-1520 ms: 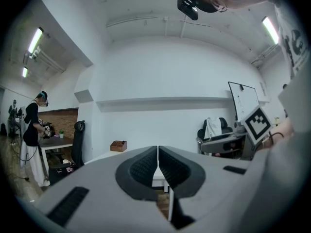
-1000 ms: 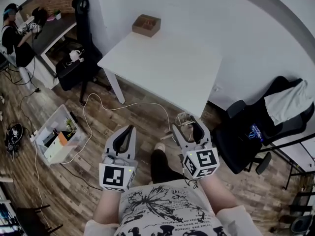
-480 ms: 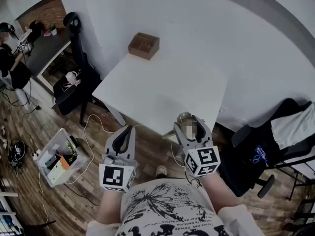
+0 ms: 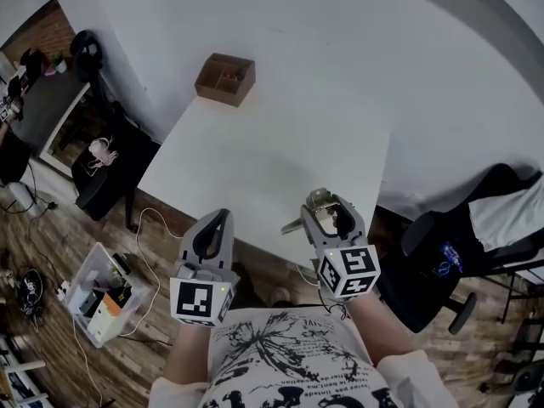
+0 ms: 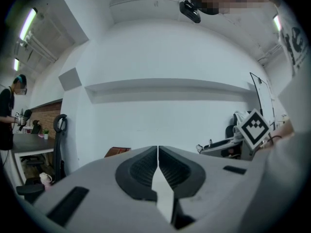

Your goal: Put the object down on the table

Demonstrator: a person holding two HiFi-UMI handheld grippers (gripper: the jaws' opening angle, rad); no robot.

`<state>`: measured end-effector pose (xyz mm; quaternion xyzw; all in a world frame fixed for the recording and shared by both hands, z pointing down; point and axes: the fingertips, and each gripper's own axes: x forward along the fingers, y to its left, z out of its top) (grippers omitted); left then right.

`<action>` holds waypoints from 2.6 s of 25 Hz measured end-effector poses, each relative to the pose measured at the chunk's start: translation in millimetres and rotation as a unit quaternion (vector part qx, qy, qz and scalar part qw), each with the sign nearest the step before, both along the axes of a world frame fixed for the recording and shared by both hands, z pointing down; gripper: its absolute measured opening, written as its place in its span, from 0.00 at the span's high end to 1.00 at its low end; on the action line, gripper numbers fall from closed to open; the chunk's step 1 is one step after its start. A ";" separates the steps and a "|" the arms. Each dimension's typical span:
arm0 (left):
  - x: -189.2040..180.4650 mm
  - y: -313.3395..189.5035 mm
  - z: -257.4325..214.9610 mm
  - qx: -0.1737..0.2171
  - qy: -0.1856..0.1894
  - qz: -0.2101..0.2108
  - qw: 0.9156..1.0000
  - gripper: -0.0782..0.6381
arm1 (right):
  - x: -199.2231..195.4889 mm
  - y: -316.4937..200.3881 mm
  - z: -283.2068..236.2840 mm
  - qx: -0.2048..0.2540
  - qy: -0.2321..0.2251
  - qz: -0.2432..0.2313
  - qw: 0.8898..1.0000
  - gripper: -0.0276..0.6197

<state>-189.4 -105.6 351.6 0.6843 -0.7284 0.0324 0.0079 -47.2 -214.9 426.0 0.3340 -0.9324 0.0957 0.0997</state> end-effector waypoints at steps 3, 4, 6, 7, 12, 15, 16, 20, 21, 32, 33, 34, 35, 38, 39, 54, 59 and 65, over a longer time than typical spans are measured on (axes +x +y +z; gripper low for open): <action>-17.1 -35.3 7.8 -0.006 0.001 0.032 0.999 0.87 | -12.5 -25.7 8.0 -0.010 0.007 0.027 1.000 0.52; -23.9 -47.9 10.4 -0.007 0.001 0.044 0.999 0.87 | -17.3 -34.5 9.4 -0.012 0.009 0.037 0.999 0.52; -37.1 -72.7 11.3 -0.009 0.002 0.070 0.998 0.87 | -25.6 -50.4 11.3 -0.017 0.012 0.060 0.998 0.52; -43.4 -84.3 10.6 -0.011 0.002 0.081 0.997 0.87 | -29.0 -57.4 12.4 -0.020 0.014 0.073 0.997 0.52; -65.5 -136.1 10.0 -0.014 -0.001 0.143 0.990 0.87 | -42.0 -89.4 21.3 -0.037 0.017 0.132 0.990 0.52; -75.8 -160.3 21.9 -0.019 -0.008 0.182 0.983 0.87 | -51.3 -104.0 34.6 -0.053 0.029 0.161 0.985 0.52; -79.1 -167.2 27.7 -0.024 -0.008 0.191 0.981 0.87 | -54.2 -108.0 40.5 -0.059 0.035 0.169 0.983 0.52; -91.0 -190.9 49.2 -0.037 0.005 0.220 0.975 0.87 | -62.5 -122.7 73.4 -0.086 0.062 0.194 0.975 0.52; -93.6 -196.3 54.1 -0.035 0.006 0.226 0.973 0.87 | -64.2 -126.3 82.5 -0.093 0.068 0.199 0.973 0.52; -105.0 -216.0 116.2 -0.103 0.030 0.271 0.957 0.87 | -65.3 -141.5 192.8 -0.191 0.149 0.230 0.942 0.52; -106.0 -217.4 121.6 -0.108 0.032 0.272 0.956 0.87 | -64.1 -142.2 201.0 -0.199 0.156 0.233 0.939 0.52; -106.7 -218.9 126.6 -0.112 0.034 0.274 0.955 0.87 | -62.6 -142.8 208.2 -0.205 0.162 0.235 0.936 0.52; -106.9 -220.2 131.2 -0.115 0.036 0.275 0.954 0.87 | -60.9 -143.5 214.3 -0.211 0.167 0.238 0.933 0.52; -106.3 -222.9 142.9 -0.123 0.037 0.281 0.951 0.87 | -56.8 -145.1 229.1 -0.224 0.179 0.246 0.926 0.52; -106.0 -223.5 146.2 -0.125 0.038 0.282 0.950 0.87 | -55.7 -145.3 233.3 -0.229 0.182 0.249 0.923 0.52; -111.6 -220.8 167.7 -0.122 0.036 0.279 0.952 0.87 | -50.7 -144.5 256.5 -0.283 0.209 0.263 0.898 0.52; -109.3 -220.9 162.2 -0.132 0.035 0.280 0.950 0.87 | -50.5 -148.0 251.1 -0.284 0.205 0.267 0.898 0.47; -112.0 -222.2 144.4 -0.092 0.017 0.282 0.955 0.87 | -55.8 -149.4 201.6 -0.240 0.169 0.274 0.916 0.46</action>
